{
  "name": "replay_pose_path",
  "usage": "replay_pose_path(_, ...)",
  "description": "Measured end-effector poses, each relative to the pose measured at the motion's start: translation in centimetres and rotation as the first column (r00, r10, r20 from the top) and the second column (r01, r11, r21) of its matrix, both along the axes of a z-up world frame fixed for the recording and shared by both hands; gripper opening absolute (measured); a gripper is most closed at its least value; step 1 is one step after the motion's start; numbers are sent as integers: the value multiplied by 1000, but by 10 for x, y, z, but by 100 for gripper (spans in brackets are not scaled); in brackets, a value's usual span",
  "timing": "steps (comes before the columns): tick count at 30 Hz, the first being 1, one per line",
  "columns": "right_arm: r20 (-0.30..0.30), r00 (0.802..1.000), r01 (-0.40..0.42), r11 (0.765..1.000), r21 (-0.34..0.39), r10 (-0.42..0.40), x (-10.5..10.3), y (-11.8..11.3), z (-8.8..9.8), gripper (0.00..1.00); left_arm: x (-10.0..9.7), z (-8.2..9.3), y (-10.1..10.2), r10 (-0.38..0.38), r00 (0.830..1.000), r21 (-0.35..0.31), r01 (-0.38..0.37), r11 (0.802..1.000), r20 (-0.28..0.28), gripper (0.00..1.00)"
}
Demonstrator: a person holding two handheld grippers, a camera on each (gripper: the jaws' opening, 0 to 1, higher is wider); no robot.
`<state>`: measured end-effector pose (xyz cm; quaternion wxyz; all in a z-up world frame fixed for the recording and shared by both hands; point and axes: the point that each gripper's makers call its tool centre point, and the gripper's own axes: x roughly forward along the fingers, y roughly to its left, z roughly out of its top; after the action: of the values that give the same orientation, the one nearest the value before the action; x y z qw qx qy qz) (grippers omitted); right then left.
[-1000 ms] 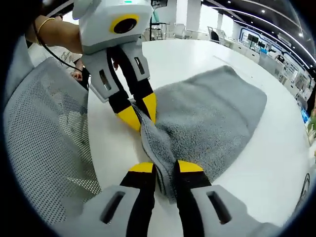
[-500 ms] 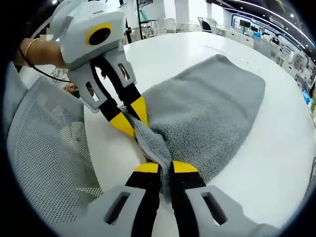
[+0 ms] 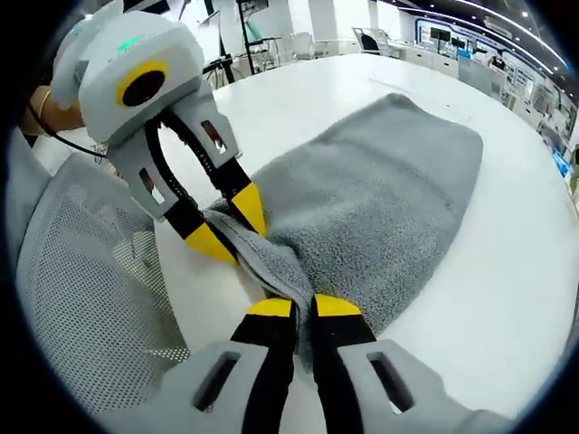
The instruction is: Fold the towel on the table until its edges align and the towel forms a compact rectangular stack.
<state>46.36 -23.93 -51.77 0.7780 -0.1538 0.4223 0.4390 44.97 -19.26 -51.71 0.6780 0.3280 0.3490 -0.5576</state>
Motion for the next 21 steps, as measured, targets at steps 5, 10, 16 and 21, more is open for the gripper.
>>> replay_pose_path(5, 1, 1000, 6, 1000, 3, -6, 0, -1, 0, 4, 3, 2, 2, 17, 1000, -4, -16, 1000, 20, 11)
replay_pose_path(10, 7, 1000, 6, 1000, 10, -6, -1, 1, 1, 4, 6, 2, 3, 48, 998, -22, -47, 999, 51, 7)
replay_pose_path(16, 38, 999, -4, 1000, 8, 4, -5, 1, 3, 8, 9, 3, 5, 138, 989, -65, -141, 988, -45, 5)
replay_pose_path(21, 124, 992, -28, 999, -31, 32, -7, 2, 14, 13, 8, 9, 5, 186, 975, -91, -197, 976, -119, 5)
